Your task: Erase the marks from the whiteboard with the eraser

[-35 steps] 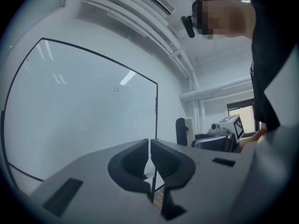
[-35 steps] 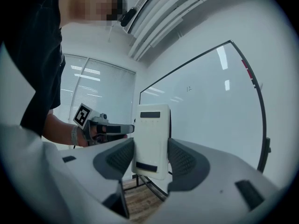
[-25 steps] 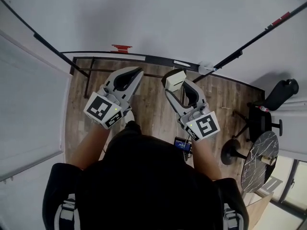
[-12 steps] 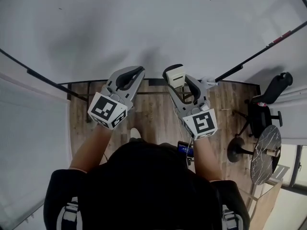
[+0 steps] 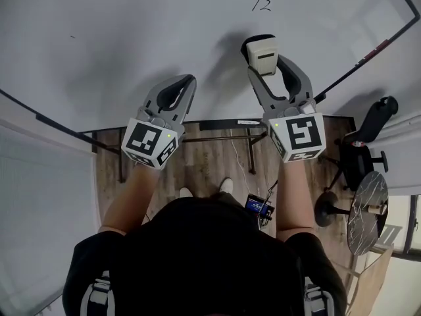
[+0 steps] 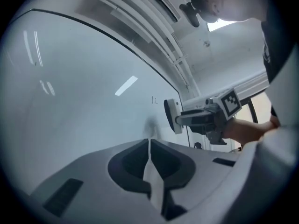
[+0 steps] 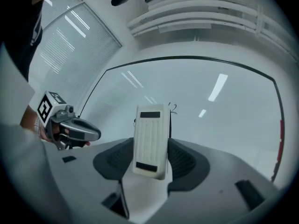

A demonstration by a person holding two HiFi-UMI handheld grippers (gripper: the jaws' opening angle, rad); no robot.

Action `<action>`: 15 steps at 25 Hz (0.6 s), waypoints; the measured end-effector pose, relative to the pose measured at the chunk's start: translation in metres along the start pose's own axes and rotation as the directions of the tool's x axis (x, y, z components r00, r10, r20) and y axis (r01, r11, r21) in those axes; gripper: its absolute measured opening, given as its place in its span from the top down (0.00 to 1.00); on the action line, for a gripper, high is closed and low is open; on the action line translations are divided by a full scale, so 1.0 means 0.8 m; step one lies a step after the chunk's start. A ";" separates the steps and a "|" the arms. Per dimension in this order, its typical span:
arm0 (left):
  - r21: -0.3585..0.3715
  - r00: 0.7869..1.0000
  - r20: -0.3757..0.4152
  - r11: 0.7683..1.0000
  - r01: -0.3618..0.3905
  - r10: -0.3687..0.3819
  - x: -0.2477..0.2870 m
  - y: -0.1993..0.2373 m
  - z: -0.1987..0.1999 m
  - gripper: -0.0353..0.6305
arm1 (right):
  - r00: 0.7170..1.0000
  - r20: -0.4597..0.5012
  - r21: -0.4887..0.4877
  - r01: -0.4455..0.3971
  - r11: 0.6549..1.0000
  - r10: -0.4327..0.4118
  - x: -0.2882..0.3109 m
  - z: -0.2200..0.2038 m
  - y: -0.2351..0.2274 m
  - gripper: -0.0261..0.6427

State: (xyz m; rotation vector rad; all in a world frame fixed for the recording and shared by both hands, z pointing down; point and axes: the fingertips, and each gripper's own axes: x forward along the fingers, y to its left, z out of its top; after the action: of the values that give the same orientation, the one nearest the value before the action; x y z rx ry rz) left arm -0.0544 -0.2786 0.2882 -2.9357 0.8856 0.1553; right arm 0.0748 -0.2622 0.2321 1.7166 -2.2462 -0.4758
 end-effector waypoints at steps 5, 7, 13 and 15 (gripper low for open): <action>0.019 0.999 0.025 0.999 -0.039 0.039 0.019 -0.002 0.014 0.92 | 0.994 0.071 -0.010 0.079 0.997 -0.078 0.012 0.048 -0.076 0.62; 0.025 0.998 0.028 0.998 -0.055 0.055 0.026 -0.001 0.016 0.92 | 0.991 0.095 -0.005 0.096 0.995 -0.096 0.017 0.064 -0.101 0.62; 0.038 0.995 0.028 0.995 -0.097 0.096 0.040 -0.004 0.018 0.92 | 0.993 0.058 -0.019 0.108 0.994 -0.107 0.034 0.078 -0.125 0.62; 0.044 0.993 0.027 0.993 -0.112 0.111 0.040 -0.002 0.020 0.92 | 0.991 0.035 -0.045 0.131 0.990 -0.130 0.034 0.080 -0.124 0.62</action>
State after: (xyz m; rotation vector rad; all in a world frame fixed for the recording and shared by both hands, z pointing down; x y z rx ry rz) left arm -0.0285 -0.2934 0.2687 -2.8375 1.0355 0.1742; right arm 0.1285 -0.3066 0.1334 1.8523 -2.1344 -0.5843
